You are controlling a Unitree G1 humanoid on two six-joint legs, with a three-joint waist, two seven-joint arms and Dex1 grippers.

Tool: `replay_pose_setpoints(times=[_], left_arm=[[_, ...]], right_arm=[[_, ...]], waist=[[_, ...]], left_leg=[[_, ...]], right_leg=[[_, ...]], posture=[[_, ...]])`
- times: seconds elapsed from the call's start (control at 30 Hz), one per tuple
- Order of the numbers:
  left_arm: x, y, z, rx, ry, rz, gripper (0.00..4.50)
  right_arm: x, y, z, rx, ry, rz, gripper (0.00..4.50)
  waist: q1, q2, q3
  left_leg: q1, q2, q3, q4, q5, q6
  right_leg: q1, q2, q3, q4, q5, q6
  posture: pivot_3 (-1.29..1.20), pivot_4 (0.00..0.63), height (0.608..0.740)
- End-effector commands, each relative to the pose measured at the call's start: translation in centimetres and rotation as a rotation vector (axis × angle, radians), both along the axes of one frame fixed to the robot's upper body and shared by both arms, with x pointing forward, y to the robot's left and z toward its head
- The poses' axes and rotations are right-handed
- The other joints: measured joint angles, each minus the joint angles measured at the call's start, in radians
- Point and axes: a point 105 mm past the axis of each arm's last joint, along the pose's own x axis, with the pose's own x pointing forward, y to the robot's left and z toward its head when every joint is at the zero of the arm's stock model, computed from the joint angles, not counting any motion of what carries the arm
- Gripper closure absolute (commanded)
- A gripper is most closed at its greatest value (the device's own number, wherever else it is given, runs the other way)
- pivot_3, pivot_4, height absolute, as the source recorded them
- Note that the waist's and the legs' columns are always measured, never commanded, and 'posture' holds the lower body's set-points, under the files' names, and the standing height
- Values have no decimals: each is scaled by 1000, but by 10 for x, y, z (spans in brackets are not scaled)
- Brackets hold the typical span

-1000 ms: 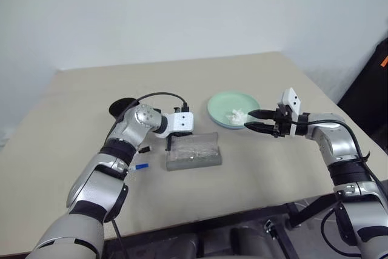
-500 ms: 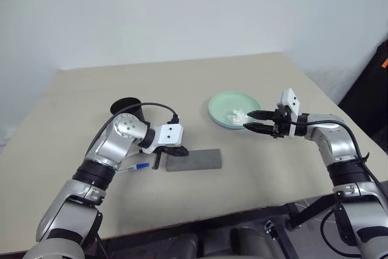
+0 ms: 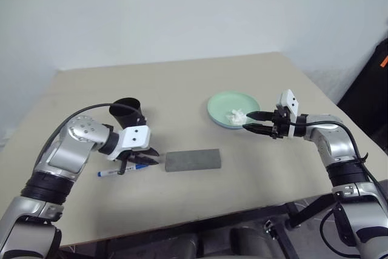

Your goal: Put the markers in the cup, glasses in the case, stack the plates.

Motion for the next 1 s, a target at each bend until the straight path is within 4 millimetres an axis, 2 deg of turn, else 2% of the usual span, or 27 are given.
replay_pose_setpoints(times=[0.03, 0.2, 0.3, 0.67, 0.77, 0.93, 0.97, 1.0], left_arm=[[-1, 11, 9, 4, -31, 23, 1989], [-4, 35, -5, 80, -18, 93, 1989], [-3, 42, -12, 109, -16, 115, 1989], [-7, 51, -43, 184, 49, 105, 1989], [-5, 51, -47, 182, 52, 109, 2527], [0, 49, -39, 143, 31, 111, 4191], [1, 46, -36, 119, 24, 112, 4410], [3, 43, -32, 97, 19, 113, 4414]], right_arm=[[3, 0, 9, 3, -42, 3, 2179], [3, 2, 7, 5, -39, 8, 2179], [4, 4, 5, 6, -37, 11, 2179], [4, 5, 5, 11, -42, 10, 2179], [3, 4, 5, 11, -44, 5, 2179], [3, 3, 5, 10, -45, 1, 2179], [3, 3, 5, 10, -45, 0, 2179], [3, 3, 5, 10, -45, 0, 2179]], waist=[[2, 0, 0], [2, 0, 0], [2, 0, 0], [3, 2, -1], [3, 6, -3], [2, 6, -4], [2, 6, -4], [1, 6, -4]], left_leg=[[0, 0, 0, 0, 0, 0], [0, 0, 0, 0, 0, -1], [0, 0, 0, 0, 0, -1], [1, 0, 1, -1, -2, -4], [3, 0, 2, -1, -2, -4], [5, 5, 10, 0, -2, -4], [5, 7, 13, 0, -2, -4], [4, 8, 14, 1, -2, -4]], right_leg=[[0, 0, 0, 0, 0, 0], [0, -1, 0, 0, 0, 0], [-1, 0, -1, 0, 0, 0], [0, -1, -1, 1, 0, 0], [0, -2, -1, 3, 0, 0], [0, -2, -1, 7, -1, -1], [0, -3, -1, 7, -1, -1], [0, -3, -2, 6, -1, -1]], posture=[[0, 0, 740], [0, 0, 740], [0, 0, 740], [0, 0, 740], [0, 0, 740], [0, 0, 740], [0, 0, 740], [0, 0, 740]])
